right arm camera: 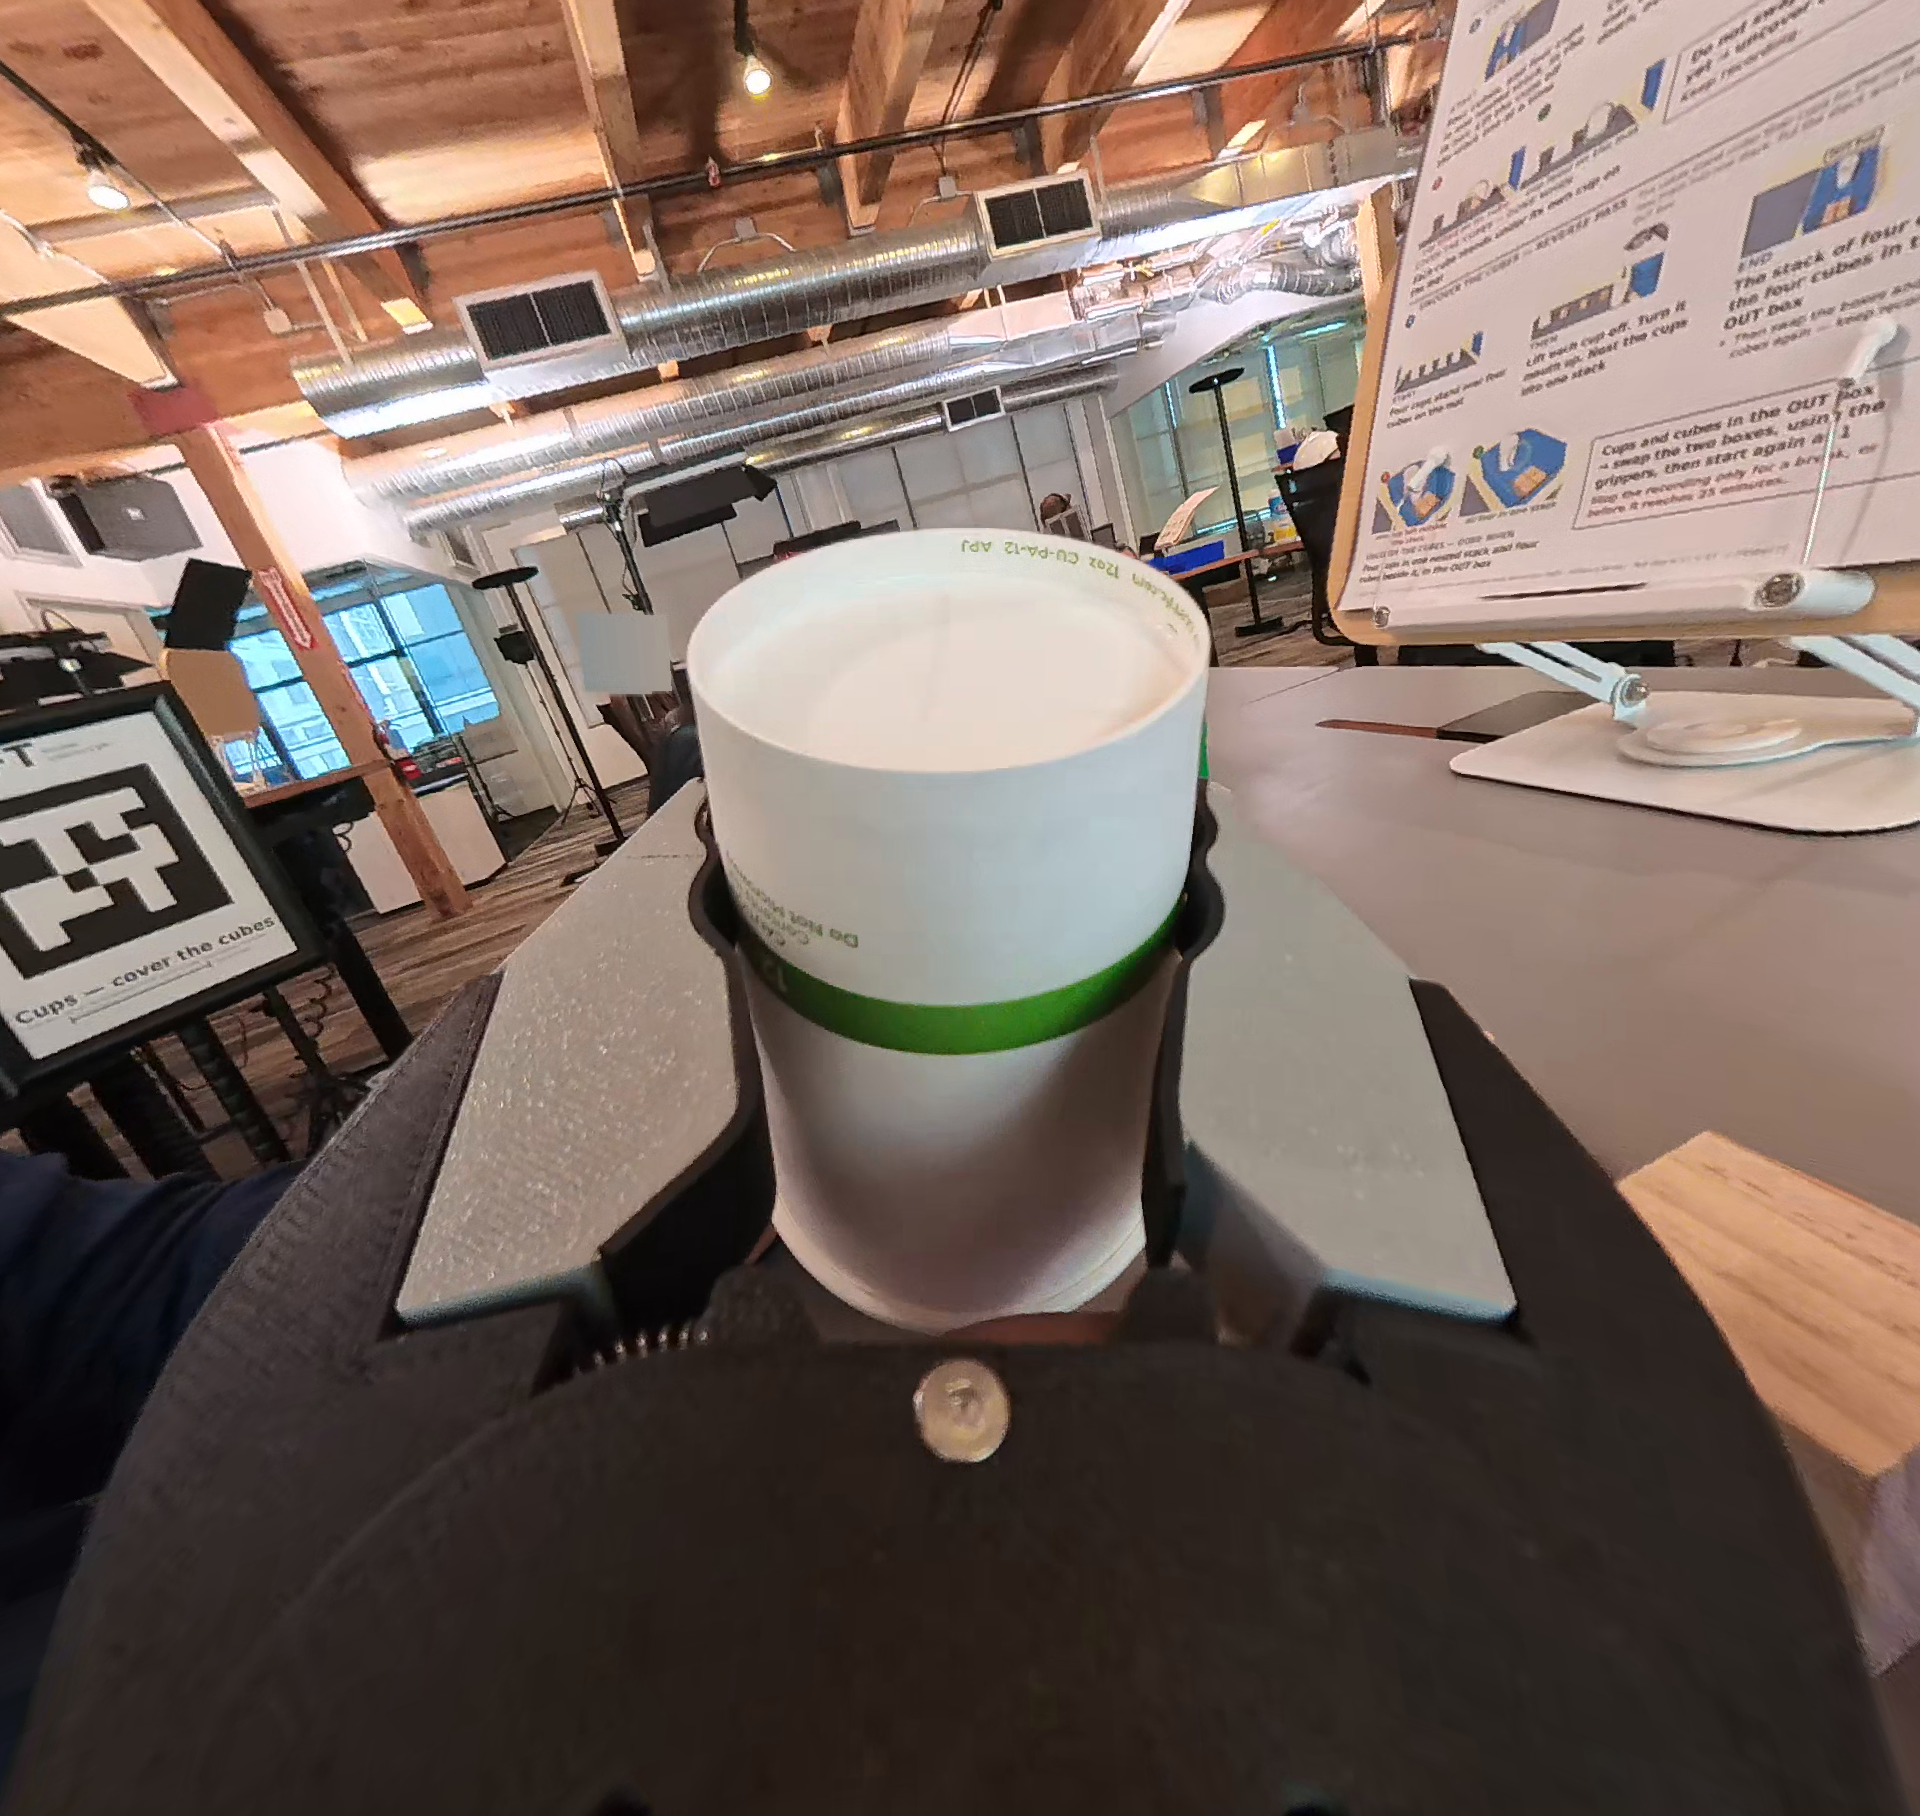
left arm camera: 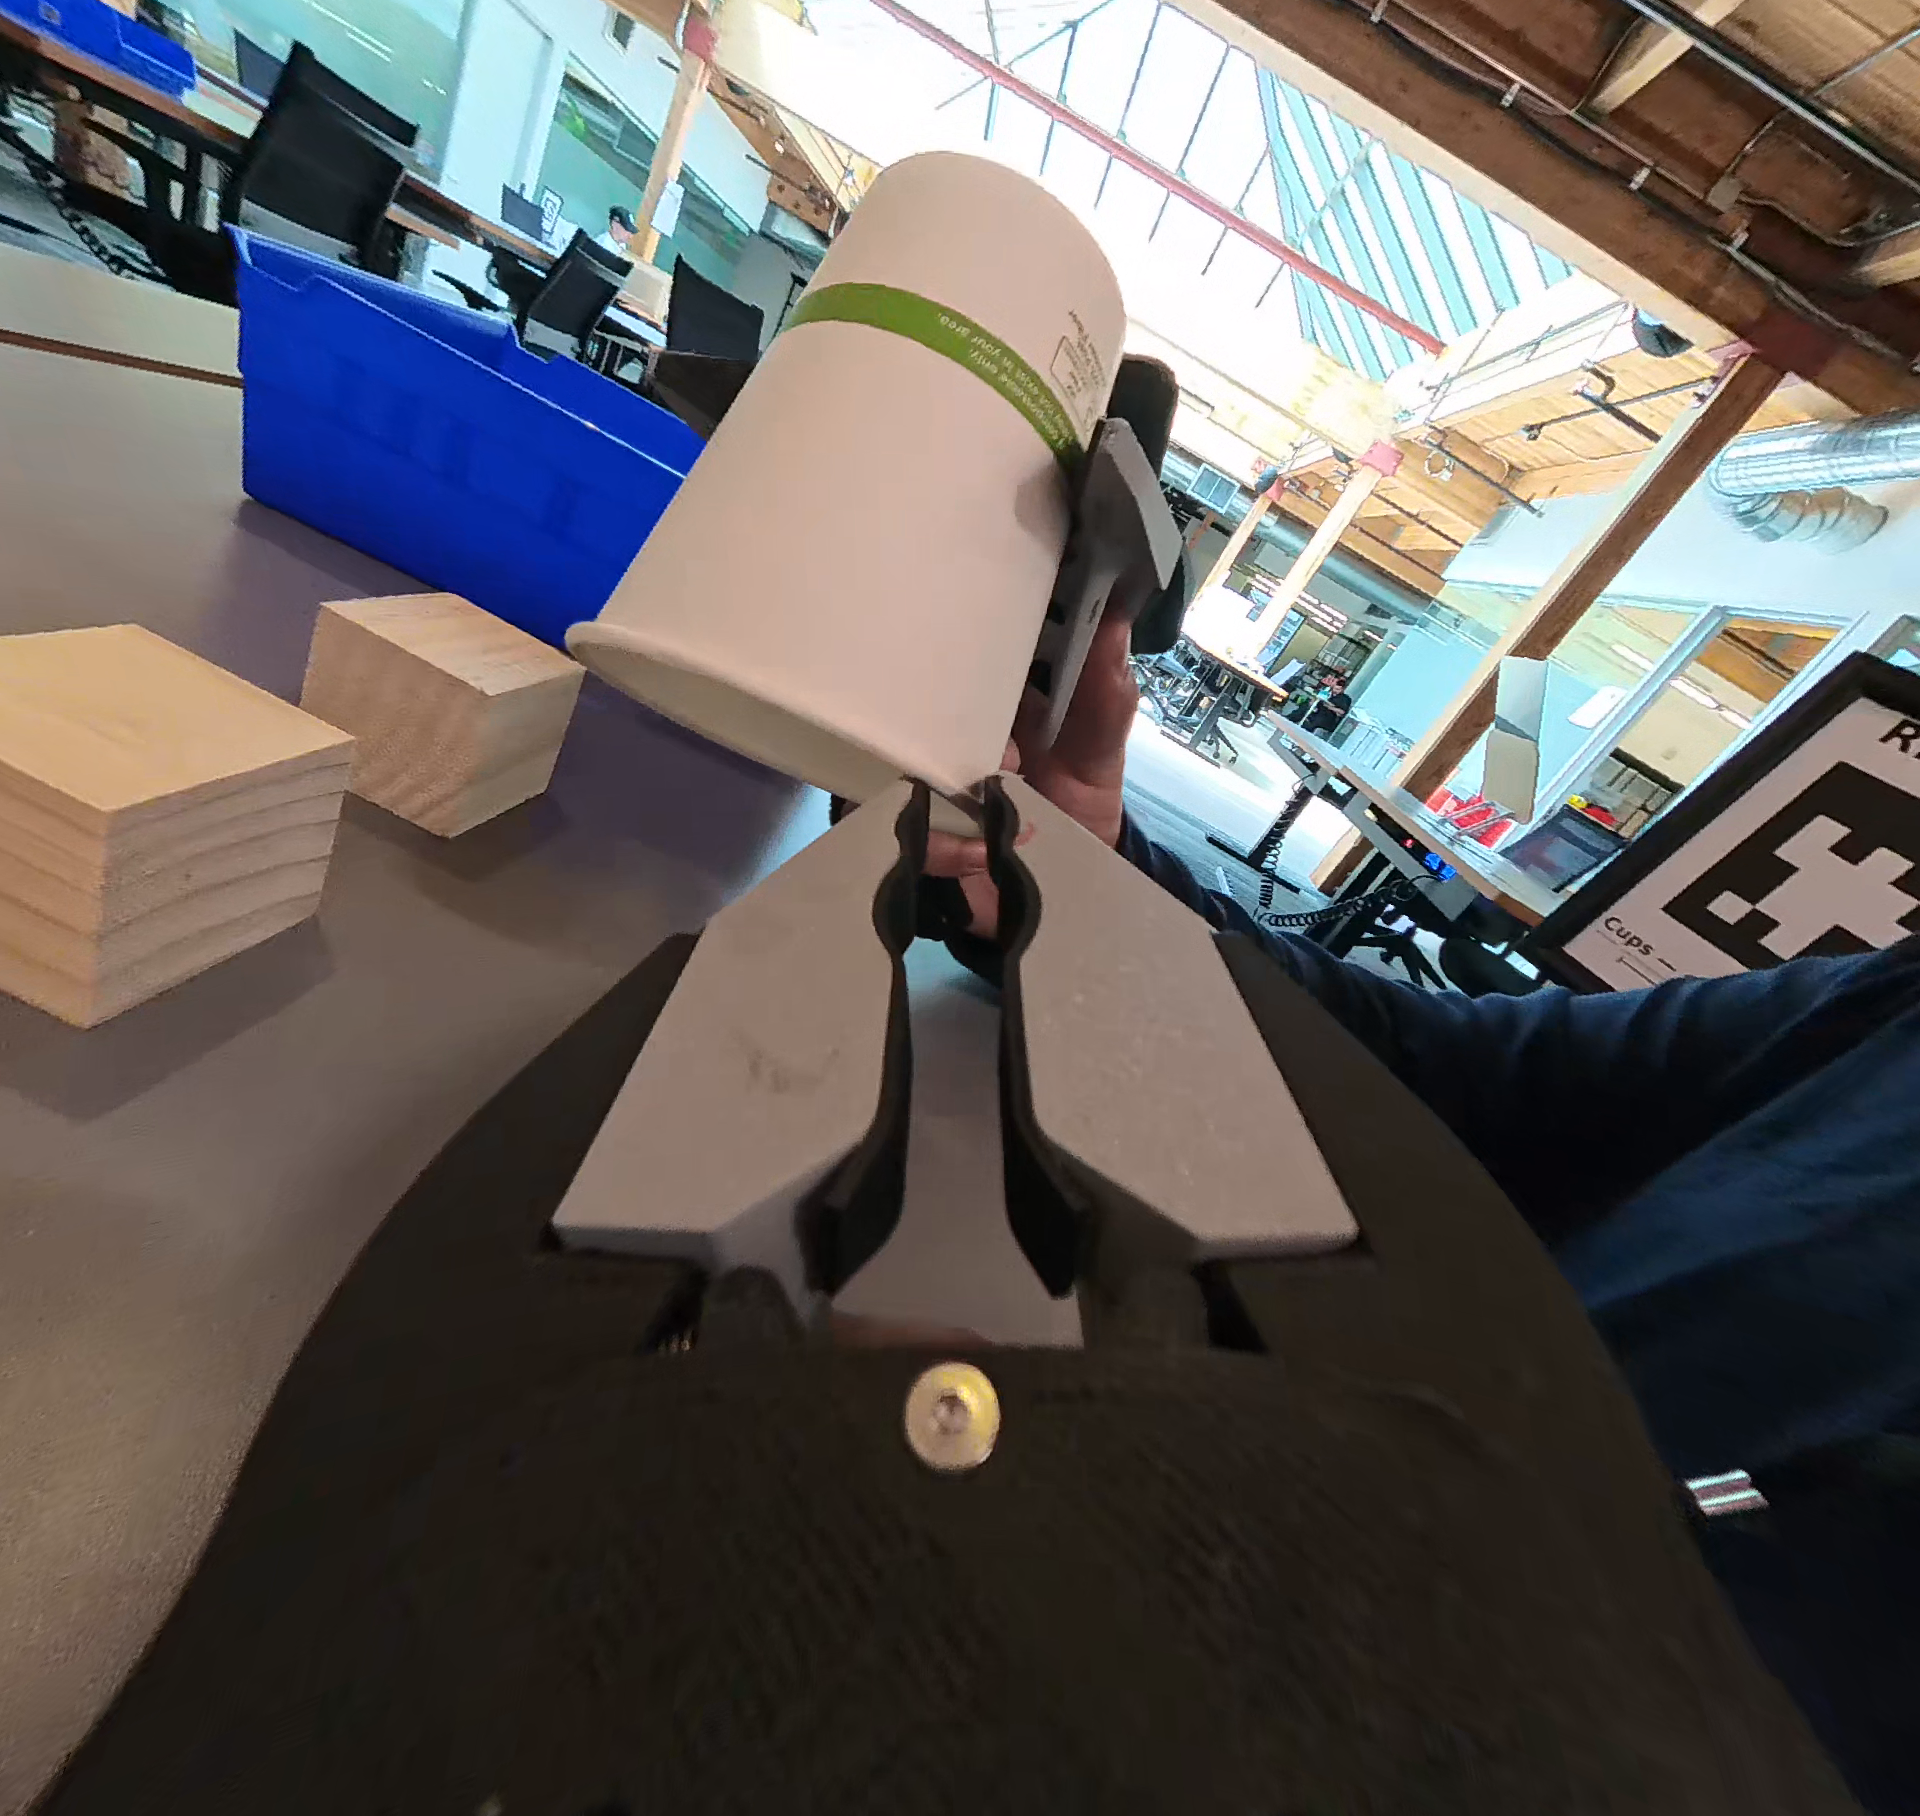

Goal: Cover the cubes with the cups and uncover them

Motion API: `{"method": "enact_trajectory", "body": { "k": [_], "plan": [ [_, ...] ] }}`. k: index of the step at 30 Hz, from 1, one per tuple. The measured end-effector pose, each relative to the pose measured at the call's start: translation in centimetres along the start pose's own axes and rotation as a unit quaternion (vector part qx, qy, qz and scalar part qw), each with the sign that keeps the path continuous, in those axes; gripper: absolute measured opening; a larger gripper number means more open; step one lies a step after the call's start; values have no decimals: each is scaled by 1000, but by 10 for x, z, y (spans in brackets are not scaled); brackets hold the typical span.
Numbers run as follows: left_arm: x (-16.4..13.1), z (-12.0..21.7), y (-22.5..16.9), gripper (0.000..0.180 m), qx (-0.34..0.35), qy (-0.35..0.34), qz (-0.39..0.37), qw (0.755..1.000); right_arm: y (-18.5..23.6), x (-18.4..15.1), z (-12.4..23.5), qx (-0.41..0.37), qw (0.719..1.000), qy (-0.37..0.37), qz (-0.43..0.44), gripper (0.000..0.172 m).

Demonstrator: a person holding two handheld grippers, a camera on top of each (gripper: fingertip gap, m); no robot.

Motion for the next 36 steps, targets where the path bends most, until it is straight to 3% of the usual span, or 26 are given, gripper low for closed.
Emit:
{"method": "enact_trajectory", "body": {
  "k": [3, 5, 7, 12, 20, 22, 25, 28, 30, 32, 36],
  "plan": [
    [0, 0, -7, 13, -6, -2, -32, 999, 6, 3, 2, 19, 1000, -7, 7, 85],
    [3, 3, -11, 21, 30, -19, -96, 995, 8, 4, 3, 32, 999, -11, -1, 85],
    [5, 6, -14, 17, 58, -40, -138, 988, 8, 4, 4, 33, 999, -7, 0, 85],
    [8, 12, -15, 15, 45, -59, -135, 988, 14, 0, 2, 49, 999, 6, 6, 85],
    [4, 6, -10, 14, 56, -23, -120, 991, 13, 3, 4, 18, 999, 0, 41, 85],
    [10, 11, -8, 10, 142, -51, -201, 968, 6, 6, 6, -31, 997, -6, 69, 84],
    [15, 26, -9, 0, 311, -90, -372, 870, -24, 17, 25, -197, 973, -24, 117, 84],
    [8, 22, -8, 0, 383, -51, -434, 814, -45, 19, 40, -323, 934, -3, 155, 84],
    [8, 19, -6, 0, 395, -41, -438, 806, -53, 17, 41, -368, 910, 26, 189, 85],
    [11, 22, 0, 0, 407, -40, -414, 813, -59, 15, 36, -390, 893, 47, 218, 85],
    [19, 32, 9, 0, 411, -60, -355, 838, -77, 6, 19, -379, 901, 80, 195, 85]
  ]
}}
Point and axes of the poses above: each gripper's, where its closed fingertips meet, z back along the fingers, x out of its top, y = z × x across the jaws, the point moved 6 cm from there along z, back along the fingers, and after that the axes turned 2 degrees about y, right-handed, at the moved point
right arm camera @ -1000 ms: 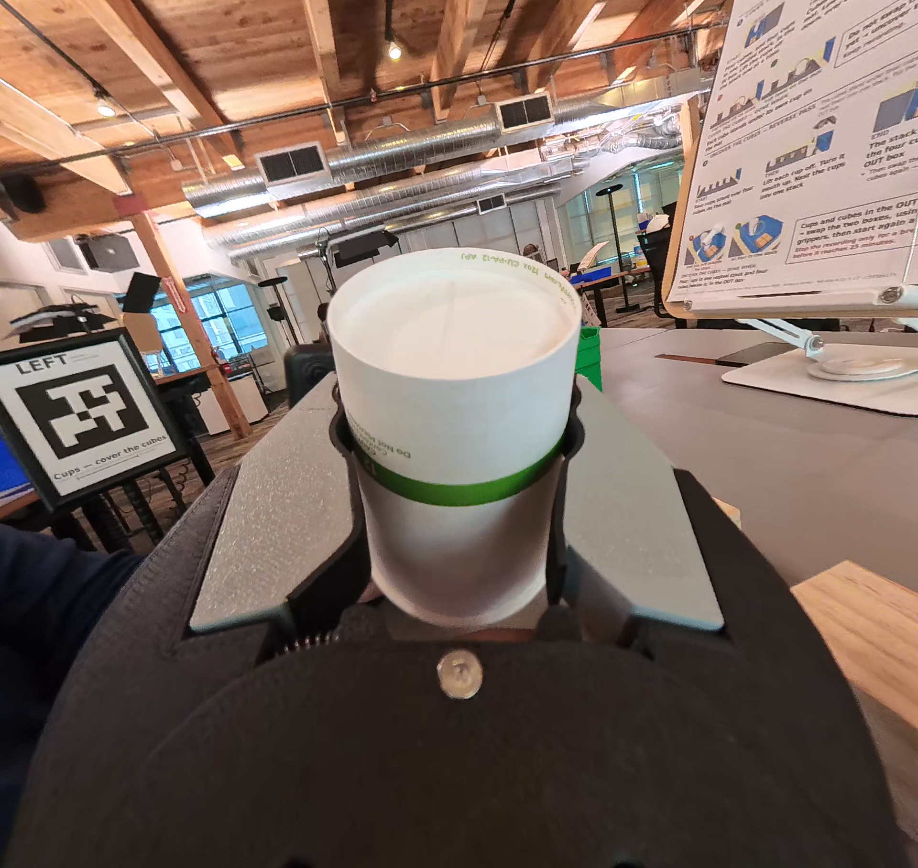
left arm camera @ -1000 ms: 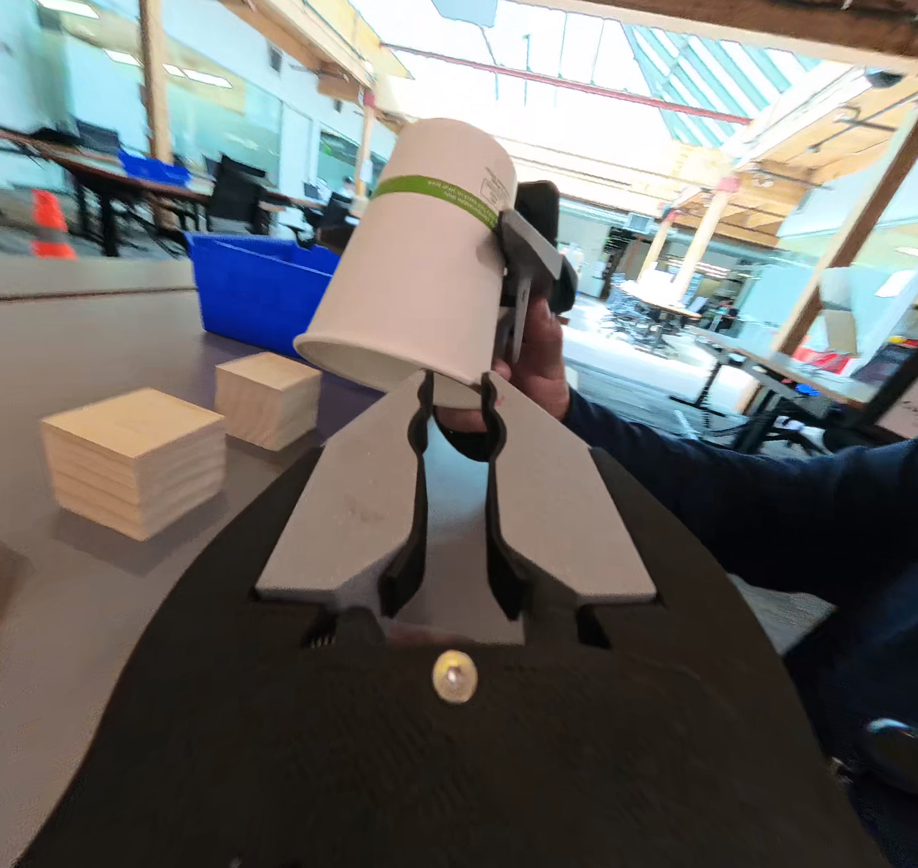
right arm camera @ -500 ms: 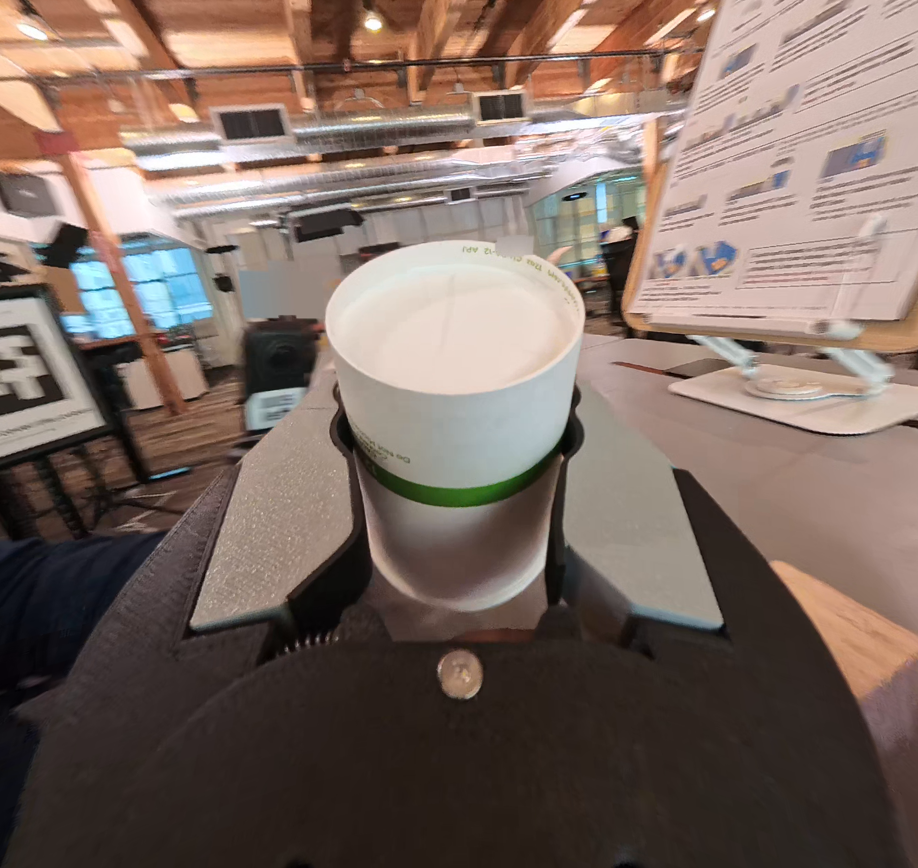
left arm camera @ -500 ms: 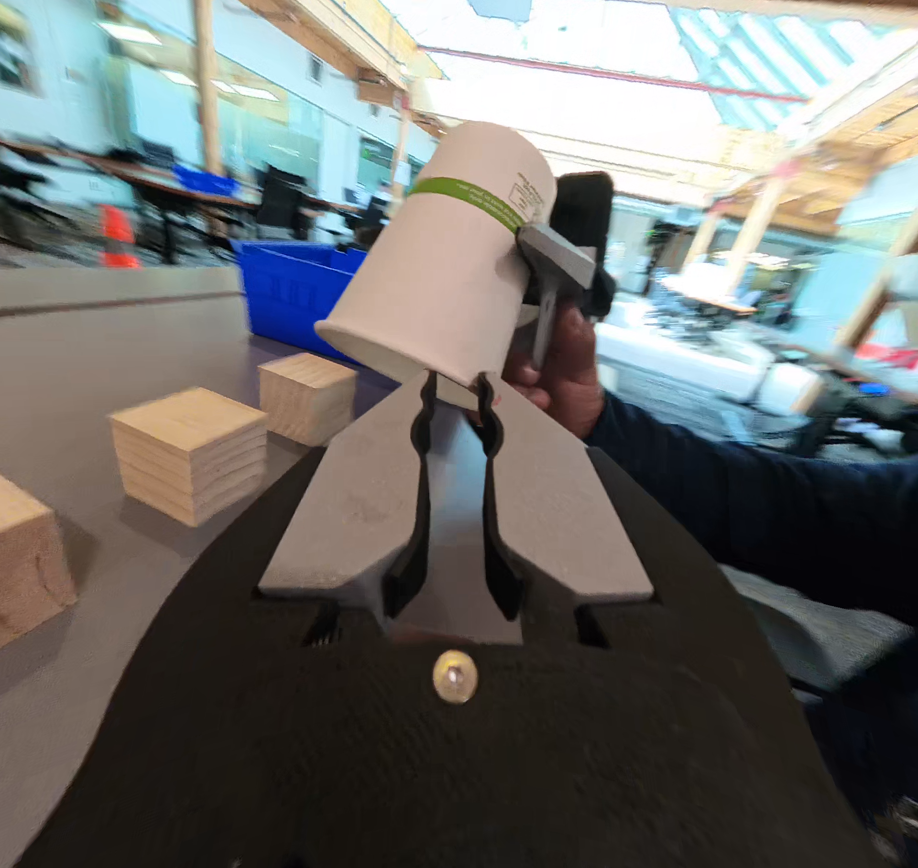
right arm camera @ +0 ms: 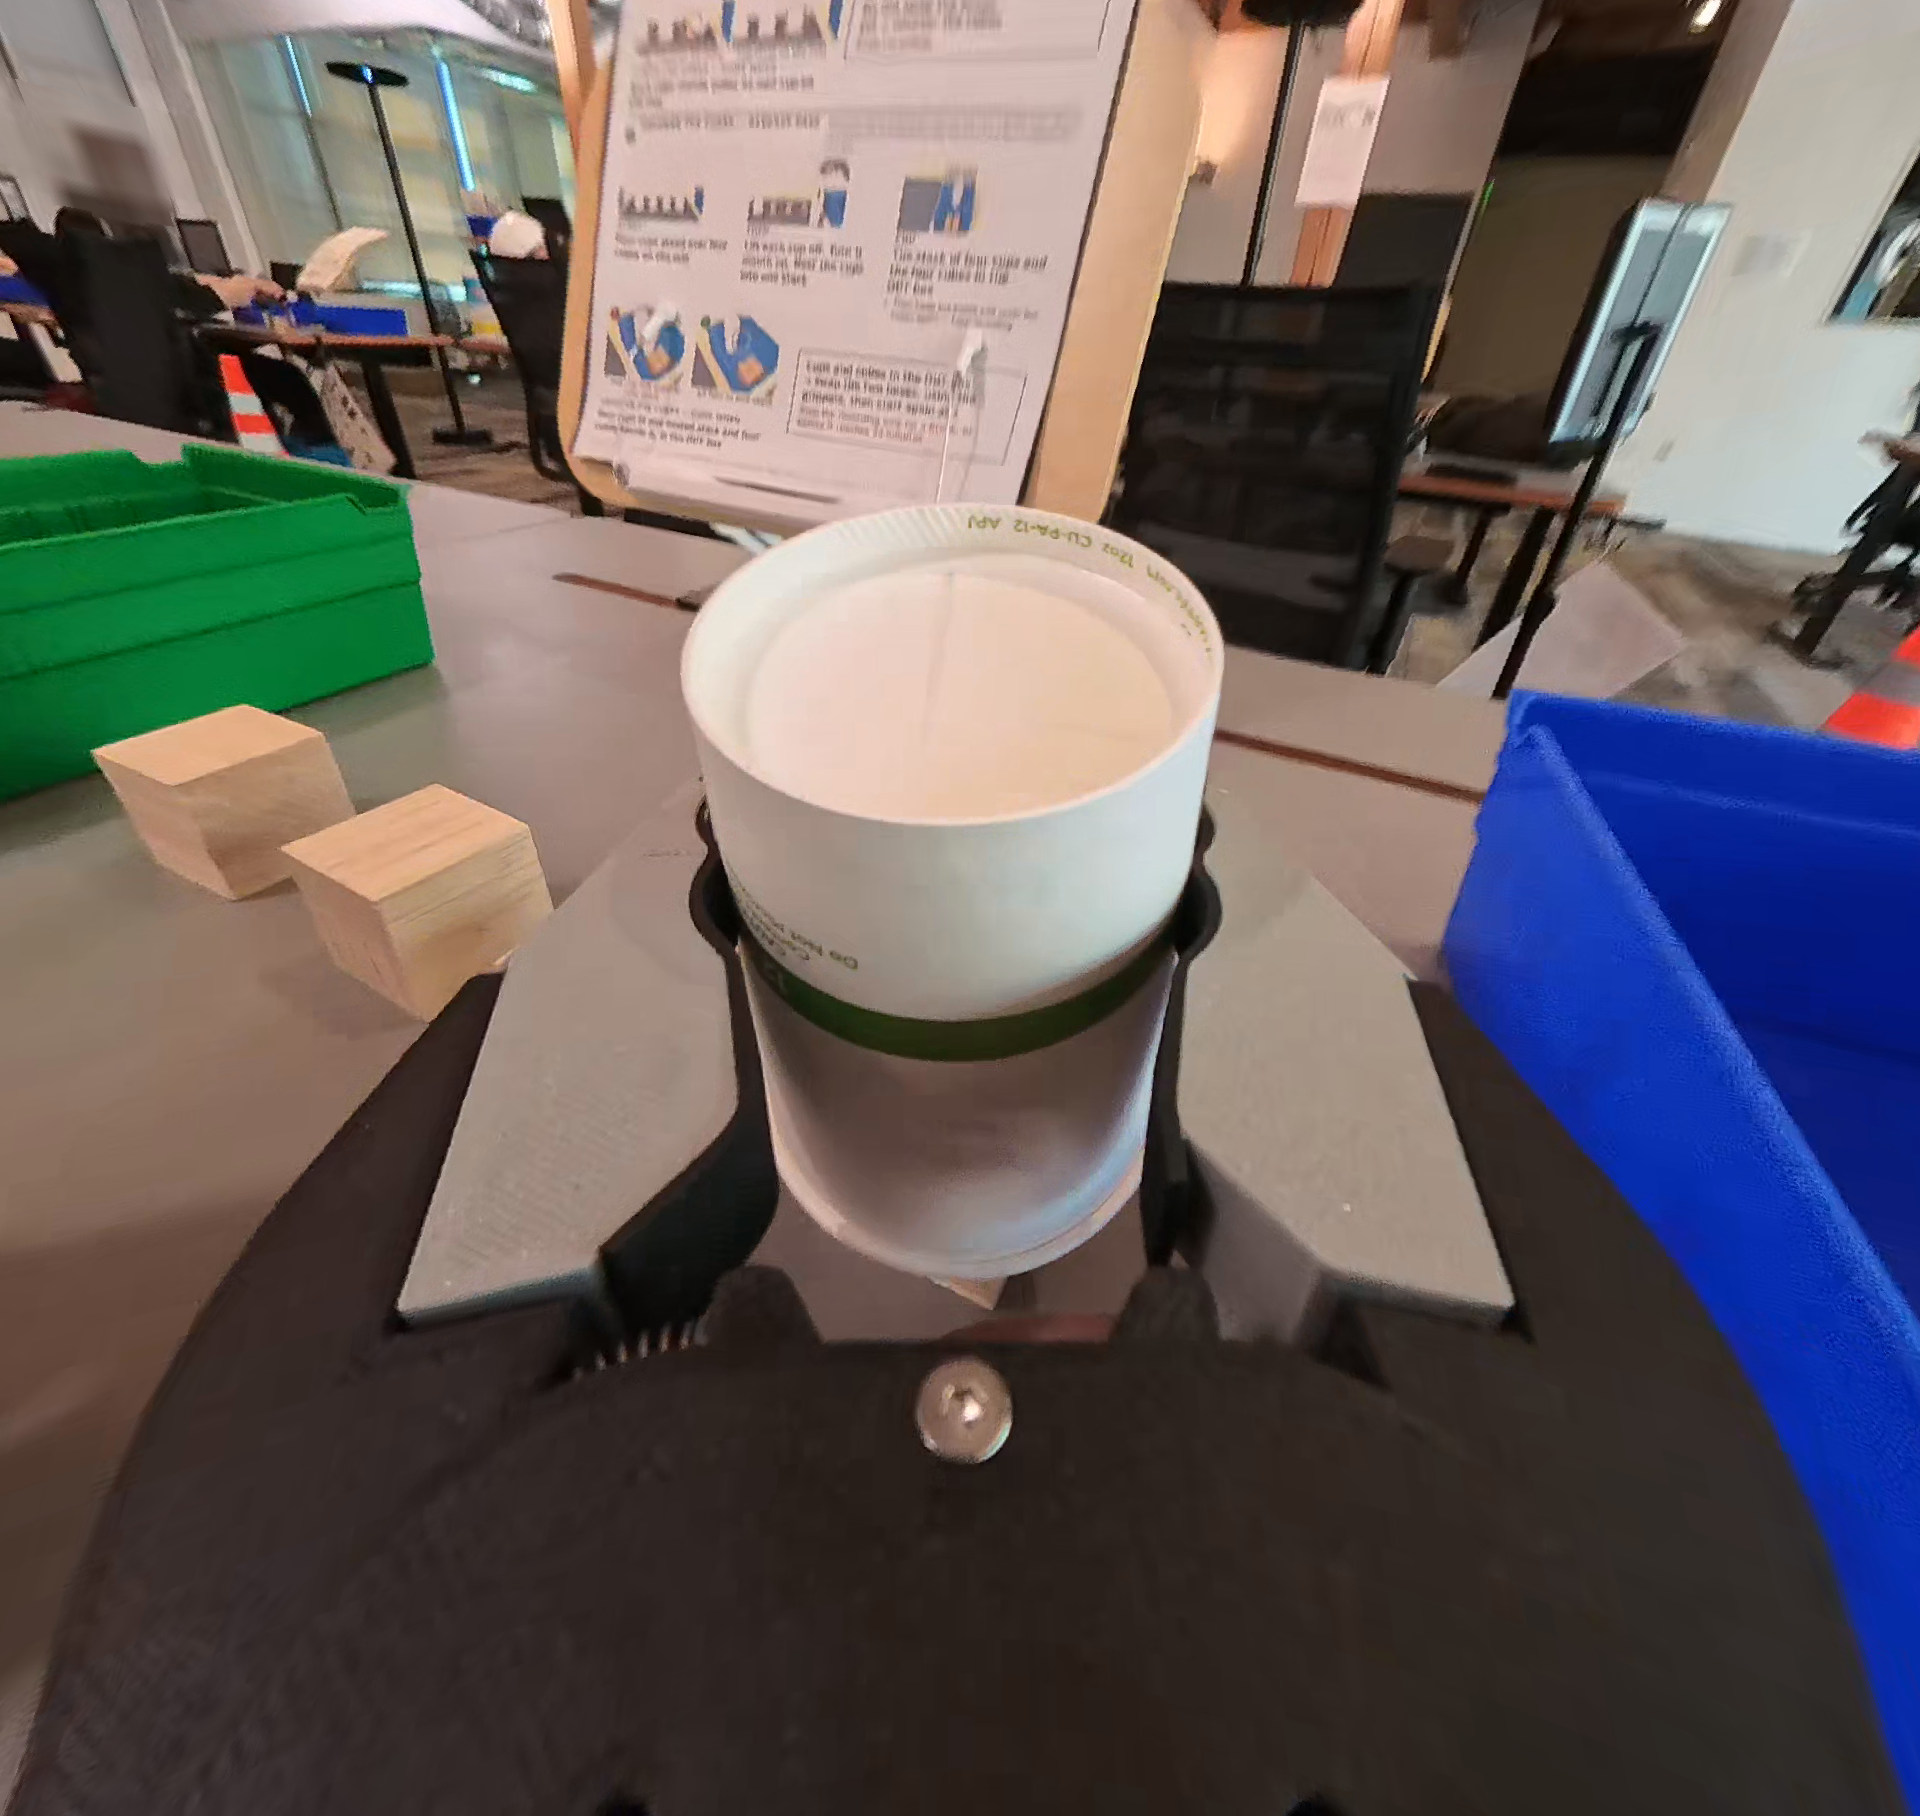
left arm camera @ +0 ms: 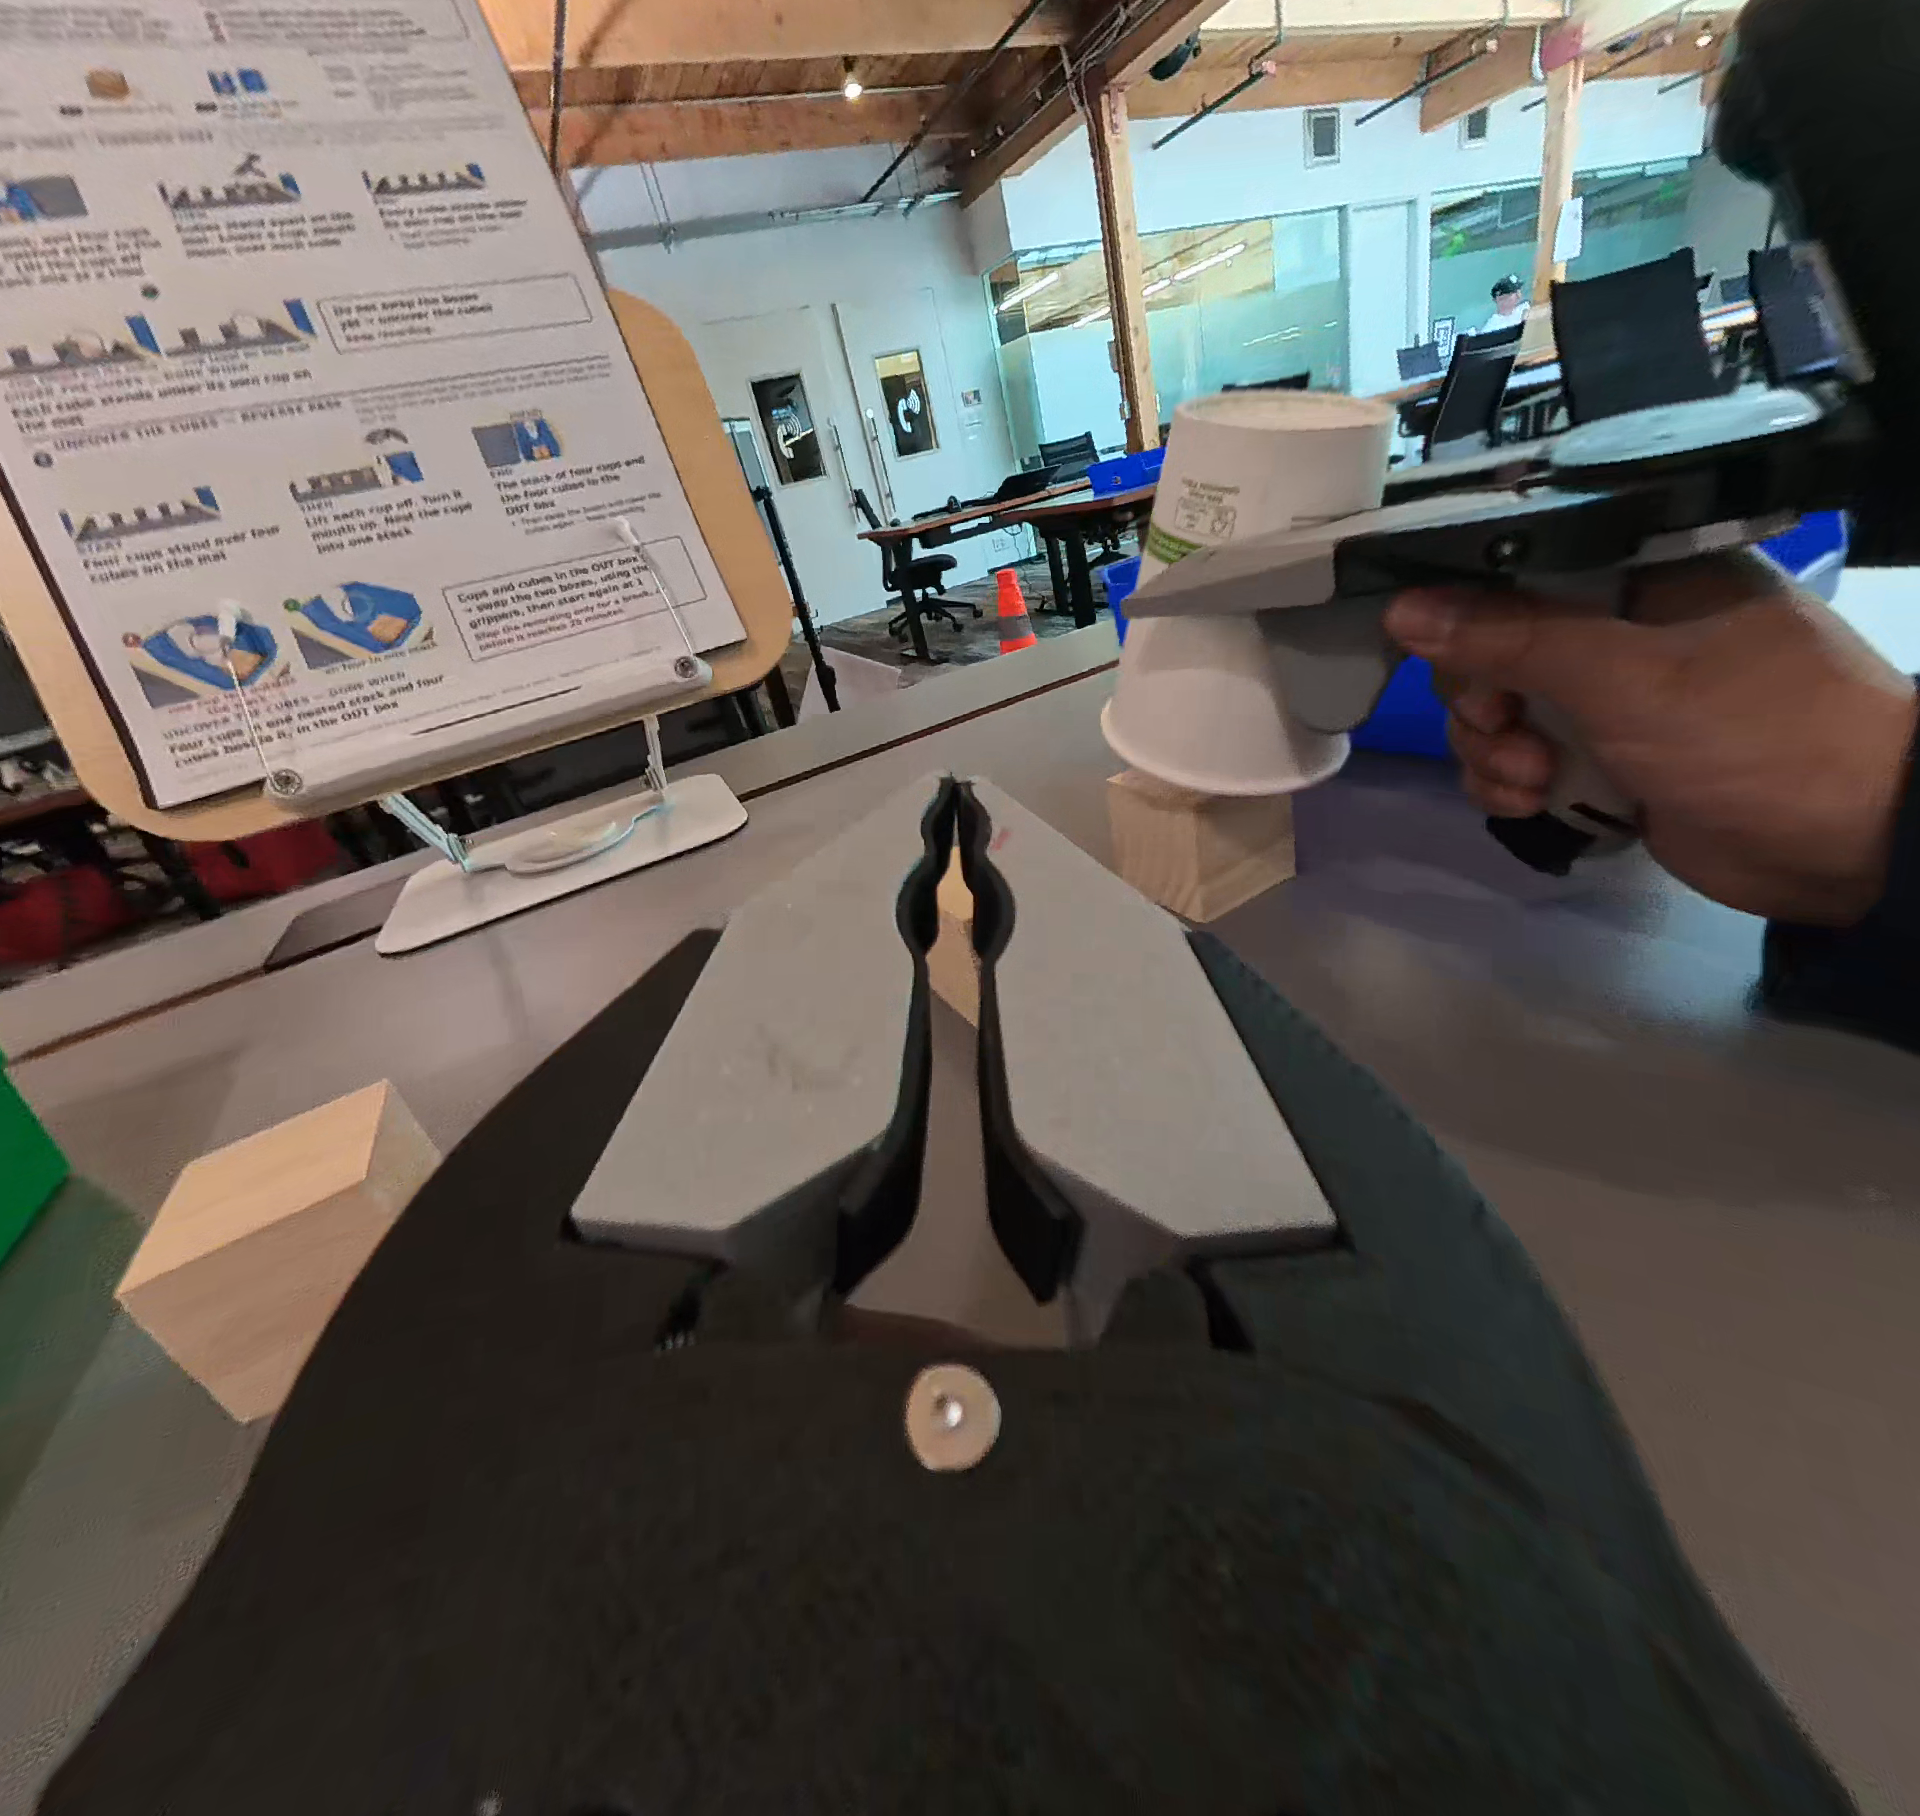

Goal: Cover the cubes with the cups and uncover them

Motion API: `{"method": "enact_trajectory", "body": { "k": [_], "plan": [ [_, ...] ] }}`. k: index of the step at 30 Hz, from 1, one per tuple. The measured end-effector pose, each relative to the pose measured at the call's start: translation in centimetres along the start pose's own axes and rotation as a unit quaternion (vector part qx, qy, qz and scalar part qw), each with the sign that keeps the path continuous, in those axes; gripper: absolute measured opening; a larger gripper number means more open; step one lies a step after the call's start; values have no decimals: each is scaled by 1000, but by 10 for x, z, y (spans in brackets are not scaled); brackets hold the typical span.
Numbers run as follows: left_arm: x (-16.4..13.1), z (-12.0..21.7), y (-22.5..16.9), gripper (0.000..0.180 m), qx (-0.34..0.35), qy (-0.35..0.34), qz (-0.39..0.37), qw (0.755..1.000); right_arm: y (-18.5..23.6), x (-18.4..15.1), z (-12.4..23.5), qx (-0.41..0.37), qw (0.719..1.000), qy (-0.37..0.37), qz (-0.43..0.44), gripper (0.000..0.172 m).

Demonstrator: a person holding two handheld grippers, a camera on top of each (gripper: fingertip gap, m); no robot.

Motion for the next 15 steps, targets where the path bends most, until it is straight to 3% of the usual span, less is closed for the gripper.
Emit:
{"method": "enact_trajectory", "body": {
  "k": [7, 11, 15],
  "plan": [
    [0, -1, -2, 0, 4, 4, -13, 1000, -6, -37, -39, 12, 992, 122, -13, 85],
    [-1, -2, -4, 0, 10, 7, -25, 1000, -16, -42, -37, -13, 989, 143, -26, 85],
    [-2, -2, 3, 0, 4, 10, 16, 1000, -24, -45, -33, -34, 987, 154, -32, 84]
  ]
}}
Point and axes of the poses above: each gripper's, where its closed fingertips meet, z back along the fingers, x out of its top, y = z × x across the jaws, the point moved 6 cm from there along z, back along the fingers, and after that the axes turned 2 degrees about y, right-handed, at the moved point
